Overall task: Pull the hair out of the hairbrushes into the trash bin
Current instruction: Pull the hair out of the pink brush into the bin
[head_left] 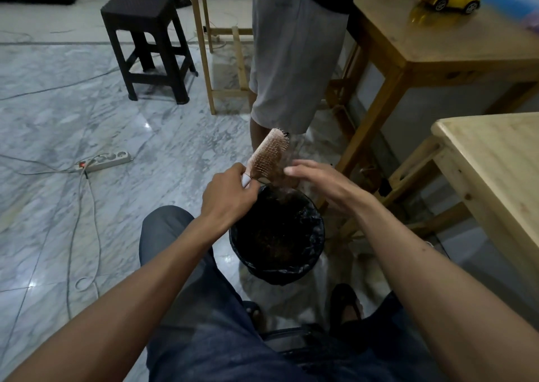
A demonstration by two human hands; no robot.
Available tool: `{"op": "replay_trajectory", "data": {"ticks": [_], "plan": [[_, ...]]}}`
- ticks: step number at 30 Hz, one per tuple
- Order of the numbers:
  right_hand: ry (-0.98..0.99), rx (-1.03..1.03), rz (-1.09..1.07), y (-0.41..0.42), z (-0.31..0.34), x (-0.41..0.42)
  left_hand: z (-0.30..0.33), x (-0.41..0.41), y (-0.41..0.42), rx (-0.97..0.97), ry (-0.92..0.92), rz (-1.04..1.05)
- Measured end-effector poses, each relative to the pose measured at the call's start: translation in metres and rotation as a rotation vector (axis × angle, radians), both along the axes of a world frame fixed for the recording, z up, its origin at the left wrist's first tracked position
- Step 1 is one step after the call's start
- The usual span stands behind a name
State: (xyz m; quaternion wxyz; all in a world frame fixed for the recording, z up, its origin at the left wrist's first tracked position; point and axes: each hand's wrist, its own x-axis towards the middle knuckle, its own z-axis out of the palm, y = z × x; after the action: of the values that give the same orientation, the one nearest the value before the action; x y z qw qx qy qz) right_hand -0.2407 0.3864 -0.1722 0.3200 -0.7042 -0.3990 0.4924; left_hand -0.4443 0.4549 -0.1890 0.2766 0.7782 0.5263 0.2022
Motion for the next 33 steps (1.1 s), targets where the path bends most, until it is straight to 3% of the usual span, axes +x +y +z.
{"op": "replay_trajectory", "data": {"ticks": [5,15,20,23,26,30,33], "plan": [[-0.210,0.095,-0.057,-0.001,-0.022,-0.010,0.002,0.002,0.000,0.011,-0.019,-0.017],[-0.811,-0.199,0.056,-0.006,-0.035,-0.002,0.010,0.007,0.001,0.057,0.002,0.015],[-0.884,-0.282,0.052,-0.010,-0.042,-0.006,0.009,0.001,0.004,0.088,0.008,0.032],[-0.816,-0.349,0.120,-0.004,-0.036,-0.005,0.003,-0.004,0.001,0.130,0.028,0.015],[-0.547,-0.358,0.249,0.000,-0.024,-0.001,-0.006,-0.005,-0.003,0.147,0.040,-0.014],[-0.060,-0.112,0.091,-0.003,-0.012,-0.006,-0.015,0.000,-0.008,0.154,0.067,-0.061],[0.045,0.023,0.039,-0.002,-0.021,-0.011,-0.016,0.007,-0.014,0.168,0.074,-0.110]]}}
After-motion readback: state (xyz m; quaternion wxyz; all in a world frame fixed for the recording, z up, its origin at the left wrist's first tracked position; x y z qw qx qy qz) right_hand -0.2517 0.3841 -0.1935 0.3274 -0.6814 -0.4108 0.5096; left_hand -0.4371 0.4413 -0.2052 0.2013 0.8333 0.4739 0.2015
